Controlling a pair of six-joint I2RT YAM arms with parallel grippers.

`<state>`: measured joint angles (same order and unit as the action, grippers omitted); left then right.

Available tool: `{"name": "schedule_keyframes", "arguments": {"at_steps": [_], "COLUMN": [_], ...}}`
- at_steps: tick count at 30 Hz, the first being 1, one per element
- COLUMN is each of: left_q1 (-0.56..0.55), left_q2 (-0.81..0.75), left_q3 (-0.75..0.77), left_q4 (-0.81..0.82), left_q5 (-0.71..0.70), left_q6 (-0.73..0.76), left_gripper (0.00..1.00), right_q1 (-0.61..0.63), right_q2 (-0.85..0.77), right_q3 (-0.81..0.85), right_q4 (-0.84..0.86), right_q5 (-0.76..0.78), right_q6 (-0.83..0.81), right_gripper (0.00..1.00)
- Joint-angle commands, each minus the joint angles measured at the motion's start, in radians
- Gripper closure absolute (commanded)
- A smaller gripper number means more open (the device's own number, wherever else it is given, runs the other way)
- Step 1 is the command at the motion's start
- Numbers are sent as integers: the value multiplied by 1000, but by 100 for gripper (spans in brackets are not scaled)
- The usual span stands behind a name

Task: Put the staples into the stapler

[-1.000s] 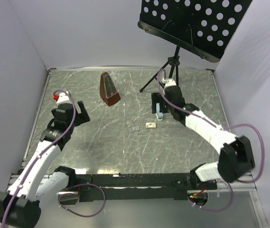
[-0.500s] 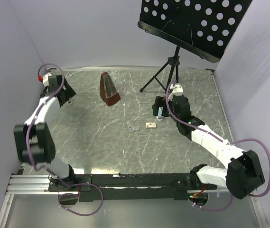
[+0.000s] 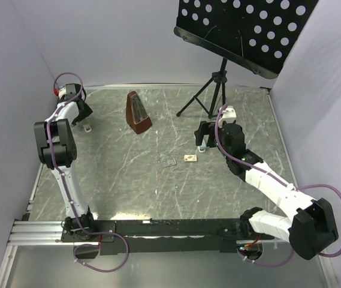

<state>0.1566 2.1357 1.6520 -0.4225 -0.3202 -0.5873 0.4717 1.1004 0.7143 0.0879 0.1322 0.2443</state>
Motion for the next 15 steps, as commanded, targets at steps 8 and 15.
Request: {"name": "schedule_keyframes", "arguments": {"at_steps": [8, 15], "left_q1": [-3, -84], "left_q2": [-87, -338], "left_q3": [-36, -349], "left_q4": [-67, -67], "left_q5": [72, 116], "left_q6": [-46, -167], "left_gripper": [87, 93], "right_q1": [5, 5], "right_q2": [-17, -22], "right_q3": [8, 7], "right_q4": [38, 41], "right_q5": [0, -14], "right_q6": [-20, -23], "right_gripper": [0, 0]}}
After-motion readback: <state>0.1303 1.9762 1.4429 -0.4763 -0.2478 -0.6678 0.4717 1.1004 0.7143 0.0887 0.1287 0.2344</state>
